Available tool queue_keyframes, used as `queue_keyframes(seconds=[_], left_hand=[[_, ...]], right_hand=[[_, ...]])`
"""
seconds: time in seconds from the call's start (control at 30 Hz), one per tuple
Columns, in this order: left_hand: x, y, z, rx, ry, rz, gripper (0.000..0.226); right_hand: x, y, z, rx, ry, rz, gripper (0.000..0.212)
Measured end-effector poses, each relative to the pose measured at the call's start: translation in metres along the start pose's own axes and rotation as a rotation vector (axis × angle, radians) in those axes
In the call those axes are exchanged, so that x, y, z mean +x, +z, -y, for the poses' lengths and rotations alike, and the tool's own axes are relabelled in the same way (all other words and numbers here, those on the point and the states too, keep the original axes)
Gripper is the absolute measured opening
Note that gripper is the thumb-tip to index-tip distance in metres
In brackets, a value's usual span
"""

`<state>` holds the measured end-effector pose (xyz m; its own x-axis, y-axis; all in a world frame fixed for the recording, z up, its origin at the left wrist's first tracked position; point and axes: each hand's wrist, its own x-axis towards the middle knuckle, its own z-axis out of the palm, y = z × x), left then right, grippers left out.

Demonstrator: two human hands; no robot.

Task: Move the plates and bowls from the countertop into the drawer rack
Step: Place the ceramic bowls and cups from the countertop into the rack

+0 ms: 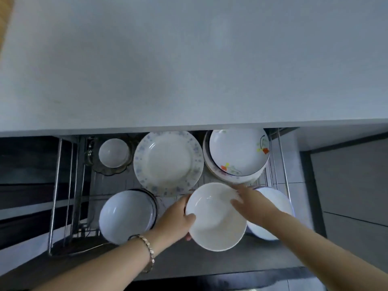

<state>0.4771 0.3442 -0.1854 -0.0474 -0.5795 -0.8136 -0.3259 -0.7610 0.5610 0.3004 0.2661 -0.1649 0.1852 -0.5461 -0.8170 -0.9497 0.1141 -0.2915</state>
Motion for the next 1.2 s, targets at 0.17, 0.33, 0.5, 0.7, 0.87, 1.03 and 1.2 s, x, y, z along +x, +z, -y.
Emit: queue_keyframes(seconds=[0.17,0.33,0.5,0.7,0.87,1.03,1.2], left_hand=[[0.048,0.021,0.042,0.071,-0.161,-0.027,0.059],[0.092,0.028,0.059,0.178,-0.206,-0.010,0.064],[0.118,0.038,0.056,0.205,-0.235,0.046,0.067],[0.123,0.043,0.056,0.279,-0.290,0.055,0.061],[0.119,0.040,0.053,0.373,-0.295,0.107,0.061],[0.118,0.037,0.050,0.348,-0.290,0.163,0.060],[0.107,0.039,0.044,0.415,-0.320,0.154,0.068]], right_hand=[[0.067,0.042,-0.014,-0.202,0.000,0.045,0.040],[0.102,0.058,-0.017,-0.455,-0.025,0.098,0.034],[0.114,0.058,-0.026,-0.532,-0.030,0.105,0.032],[0.113,0.052,-0.029,-0.557,-0.086,0.085,0.028],[0.113,0.052,-0.034,-0.530,-0.127,0.040,0.026],[0.112,0.054,-0.038,-0.485,-0.110,0.041,0.025],[0.099,0.048,-0.028,-0.594,-0.122,0.078,0.028]])
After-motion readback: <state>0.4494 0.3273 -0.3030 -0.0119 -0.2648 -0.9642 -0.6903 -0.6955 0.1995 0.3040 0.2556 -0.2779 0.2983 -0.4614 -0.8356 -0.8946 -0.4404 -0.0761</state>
